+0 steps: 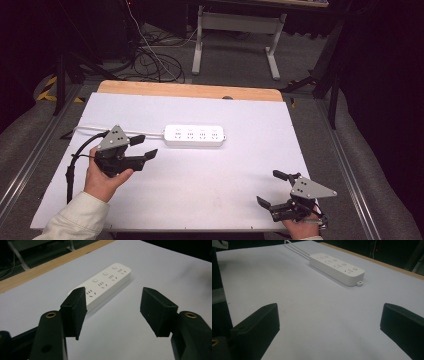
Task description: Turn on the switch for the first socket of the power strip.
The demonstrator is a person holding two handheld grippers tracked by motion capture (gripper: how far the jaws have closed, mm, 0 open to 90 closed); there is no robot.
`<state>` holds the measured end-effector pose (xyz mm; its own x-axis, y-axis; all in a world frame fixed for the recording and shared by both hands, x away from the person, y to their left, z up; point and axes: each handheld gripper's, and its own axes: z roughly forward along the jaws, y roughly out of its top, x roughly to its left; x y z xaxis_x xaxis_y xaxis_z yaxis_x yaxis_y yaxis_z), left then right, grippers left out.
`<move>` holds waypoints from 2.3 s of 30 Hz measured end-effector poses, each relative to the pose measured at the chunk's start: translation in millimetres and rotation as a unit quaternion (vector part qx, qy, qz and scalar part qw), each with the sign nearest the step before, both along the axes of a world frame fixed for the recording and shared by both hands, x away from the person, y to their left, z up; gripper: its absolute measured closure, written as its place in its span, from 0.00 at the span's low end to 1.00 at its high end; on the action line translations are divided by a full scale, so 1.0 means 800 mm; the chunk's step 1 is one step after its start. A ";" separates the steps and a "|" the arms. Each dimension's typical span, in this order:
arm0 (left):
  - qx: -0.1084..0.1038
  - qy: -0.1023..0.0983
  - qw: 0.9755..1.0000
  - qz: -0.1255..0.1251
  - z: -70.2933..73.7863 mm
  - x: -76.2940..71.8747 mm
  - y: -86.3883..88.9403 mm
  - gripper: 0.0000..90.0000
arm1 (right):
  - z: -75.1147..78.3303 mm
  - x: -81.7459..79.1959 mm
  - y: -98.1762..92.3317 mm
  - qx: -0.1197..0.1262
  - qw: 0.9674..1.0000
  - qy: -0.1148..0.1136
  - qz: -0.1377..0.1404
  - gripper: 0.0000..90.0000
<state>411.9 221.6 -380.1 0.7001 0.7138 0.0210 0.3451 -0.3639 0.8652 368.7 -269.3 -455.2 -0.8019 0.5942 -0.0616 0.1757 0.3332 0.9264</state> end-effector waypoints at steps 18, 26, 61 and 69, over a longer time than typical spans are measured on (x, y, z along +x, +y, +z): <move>0.026 -0.004 0.999 -0.018 0.018 0.040 -0.032 0.45 | -0.003 -0.015 -0.008 0.000 1.000 0.005 -0.008 0.03; 0.032 0.001 0.999 -0.011 0.021 0.057 -0.042 0.50 | -0.003 -0.015 -0.008 -0.001 1.000 0.005 -0.007 0.03; 0.019 0.055 0.998 0.033 -0.041 0.142 -0.074 1.00 | -0.001 -0.017 -0.010 0.009 1.000 -0.001 0.004 0.04; 0.014 0.068 0.996 0.055 -0.061 0.161 -0.072 1.00 | -0.001 -0.017 -0.011 0.011 1.000 -0.001 0.006 0.05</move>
